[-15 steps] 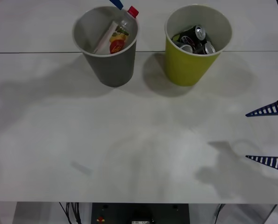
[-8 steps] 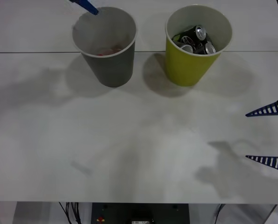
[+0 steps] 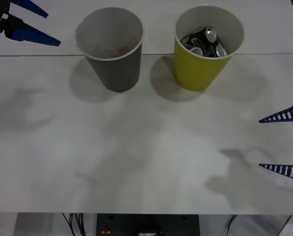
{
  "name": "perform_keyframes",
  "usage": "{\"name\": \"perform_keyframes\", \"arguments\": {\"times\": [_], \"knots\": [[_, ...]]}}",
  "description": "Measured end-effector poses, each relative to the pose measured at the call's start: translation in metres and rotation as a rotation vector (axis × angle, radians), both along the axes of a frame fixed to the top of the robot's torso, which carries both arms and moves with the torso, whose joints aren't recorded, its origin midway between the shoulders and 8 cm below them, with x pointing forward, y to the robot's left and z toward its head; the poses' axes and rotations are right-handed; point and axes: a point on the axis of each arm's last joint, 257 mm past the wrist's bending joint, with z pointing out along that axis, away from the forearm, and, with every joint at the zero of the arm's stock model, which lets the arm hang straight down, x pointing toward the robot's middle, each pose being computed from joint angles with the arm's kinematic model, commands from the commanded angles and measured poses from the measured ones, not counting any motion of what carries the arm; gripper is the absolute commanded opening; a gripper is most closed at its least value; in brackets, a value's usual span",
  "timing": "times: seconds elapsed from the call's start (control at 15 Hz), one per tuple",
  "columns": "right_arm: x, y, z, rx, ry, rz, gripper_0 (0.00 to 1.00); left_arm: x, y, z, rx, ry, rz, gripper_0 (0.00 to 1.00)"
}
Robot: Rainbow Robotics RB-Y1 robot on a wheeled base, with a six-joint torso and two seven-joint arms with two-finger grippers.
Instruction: Put the can into the green bin and the plastic bottle into the gray bin
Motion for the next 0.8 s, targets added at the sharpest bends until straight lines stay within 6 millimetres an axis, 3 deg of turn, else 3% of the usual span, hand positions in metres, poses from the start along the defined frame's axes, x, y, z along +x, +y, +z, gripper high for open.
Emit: {"name": "perform_keyframes", "arguments": {"times": [0.27, 0.47, 0.8], "knots": [[0.000, 0.000, 0.000, 0.000, 0.000, 0.000, 1.00, -0.030, 0.022, -0.035, 0.084, -0.082, -0.072, 1.00], [0.000, 0.000, 0.000, 0.000, 0.000, 0.000, 1.00, -0.056, 0.030, -0.064, 0.138, -0.123, -0.147, 1.00], [0.000, 0.000, 0.000, 0.000, 0.000, 0.000, 1.00, -0.082, 0.034, -0.096, 0.136, -0.190, -0.258, 1.00]]}}
